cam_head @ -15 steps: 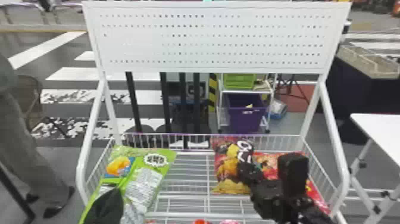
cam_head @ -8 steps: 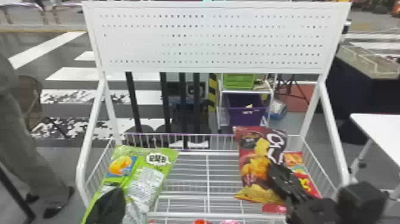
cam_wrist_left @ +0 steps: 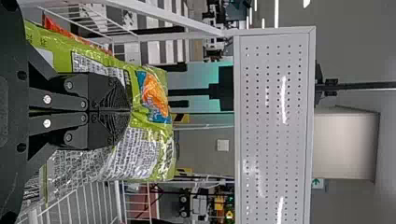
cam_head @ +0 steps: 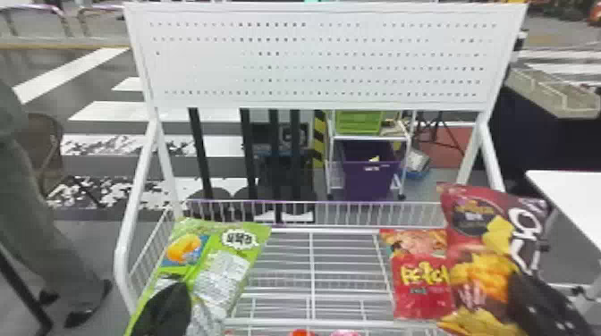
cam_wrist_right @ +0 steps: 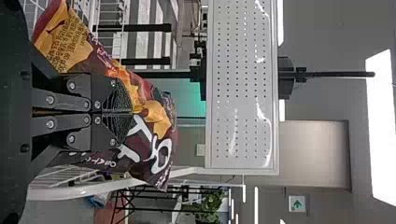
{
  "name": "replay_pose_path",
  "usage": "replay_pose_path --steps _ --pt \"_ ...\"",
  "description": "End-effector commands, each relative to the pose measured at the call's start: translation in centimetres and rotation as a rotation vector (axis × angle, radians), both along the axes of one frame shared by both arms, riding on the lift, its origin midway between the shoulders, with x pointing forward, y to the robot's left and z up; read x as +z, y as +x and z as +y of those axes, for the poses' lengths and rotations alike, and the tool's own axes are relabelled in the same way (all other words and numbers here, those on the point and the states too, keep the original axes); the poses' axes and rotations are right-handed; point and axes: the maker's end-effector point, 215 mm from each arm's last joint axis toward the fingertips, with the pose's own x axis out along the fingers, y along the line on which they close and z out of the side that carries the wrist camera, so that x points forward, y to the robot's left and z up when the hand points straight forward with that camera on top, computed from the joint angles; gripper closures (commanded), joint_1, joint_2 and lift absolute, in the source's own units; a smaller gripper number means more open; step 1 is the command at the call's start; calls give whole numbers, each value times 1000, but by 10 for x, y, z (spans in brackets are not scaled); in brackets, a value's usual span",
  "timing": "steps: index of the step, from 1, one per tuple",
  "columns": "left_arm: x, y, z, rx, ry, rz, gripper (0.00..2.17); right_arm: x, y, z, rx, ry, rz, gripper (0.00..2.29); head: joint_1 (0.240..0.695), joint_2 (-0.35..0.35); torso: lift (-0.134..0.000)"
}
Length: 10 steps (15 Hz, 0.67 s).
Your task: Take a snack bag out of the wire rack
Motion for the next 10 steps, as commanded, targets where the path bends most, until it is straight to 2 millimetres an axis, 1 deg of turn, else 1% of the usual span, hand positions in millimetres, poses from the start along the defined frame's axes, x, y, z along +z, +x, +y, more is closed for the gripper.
replay_pose_path --steps 1,3,6,10 --pt "0 0 1 0 2 -1 1754 -11 -13 -16 -30 -12 27 2246 499 0 0" --pt "2 2 5 6 4 -7 1754 -18 -21 -16 -20 -16 45 2250 499 0 0" --pt "4 2 6 7 1 -8 1754 -24 -24 -10 -6 -16 60 2250 499 0 0" --pt "5 0 6 7 1 -8 1757 -23 -24 -5 6 -12 58 2250 499 0 0"
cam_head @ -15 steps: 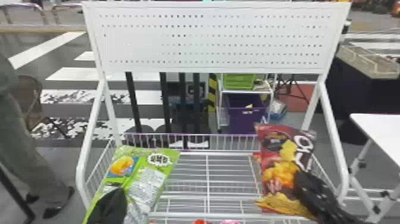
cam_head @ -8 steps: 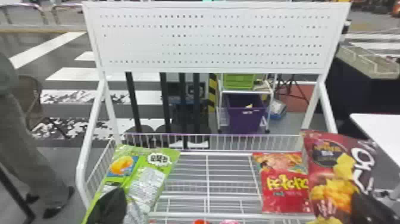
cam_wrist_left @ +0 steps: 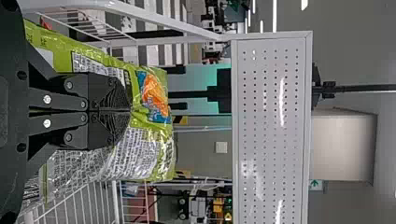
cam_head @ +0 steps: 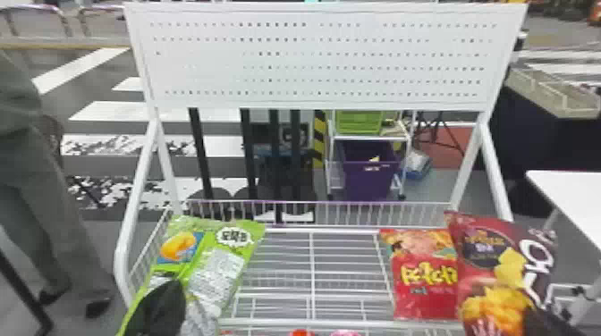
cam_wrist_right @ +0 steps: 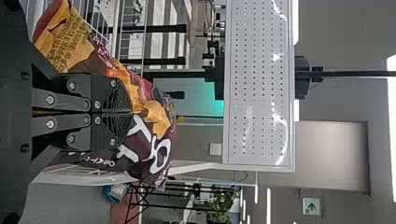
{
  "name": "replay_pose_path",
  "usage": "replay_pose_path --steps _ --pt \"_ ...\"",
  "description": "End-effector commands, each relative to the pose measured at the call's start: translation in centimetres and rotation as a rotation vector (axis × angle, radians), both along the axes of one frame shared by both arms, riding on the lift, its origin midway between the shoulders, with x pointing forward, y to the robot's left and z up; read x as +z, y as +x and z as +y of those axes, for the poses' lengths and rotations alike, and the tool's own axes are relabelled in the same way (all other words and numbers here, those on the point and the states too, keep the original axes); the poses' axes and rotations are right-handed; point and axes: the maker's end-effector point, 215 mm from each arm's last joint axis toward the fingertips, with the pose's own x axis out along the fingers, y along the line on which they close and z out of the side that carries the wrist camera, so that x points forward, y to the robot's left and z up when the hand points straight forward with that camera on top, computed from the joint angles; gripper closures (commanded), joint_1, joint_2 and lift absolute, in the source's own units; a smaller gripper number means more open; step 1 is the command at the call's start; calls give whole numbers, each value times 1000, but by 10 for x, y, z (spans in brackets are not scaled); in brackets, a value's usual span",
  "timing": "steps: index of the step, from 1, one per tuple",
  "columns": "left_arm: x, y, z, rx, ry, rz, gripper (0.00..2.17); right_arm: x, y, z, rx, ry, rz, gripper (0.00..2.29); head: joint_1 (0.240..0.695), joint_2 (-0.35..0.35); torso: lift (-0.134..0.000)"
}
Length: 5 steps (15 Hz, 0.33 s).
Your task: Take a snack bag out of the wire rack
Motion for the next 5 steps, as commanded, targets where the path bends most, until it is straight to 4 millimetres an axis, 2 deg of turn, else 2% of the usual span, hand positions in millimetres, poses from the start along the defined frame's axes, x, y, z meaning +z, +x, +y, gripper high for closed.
replay_pose_path --steps 1,5 --pt "0 -1 0 1 1 -1 1754 1 0 1 1 0 -1 2246 499 0 0" --pt "0 0 1 2 0 1 1754 -1 -2 1 3 -1 5 2246 499 0 0"
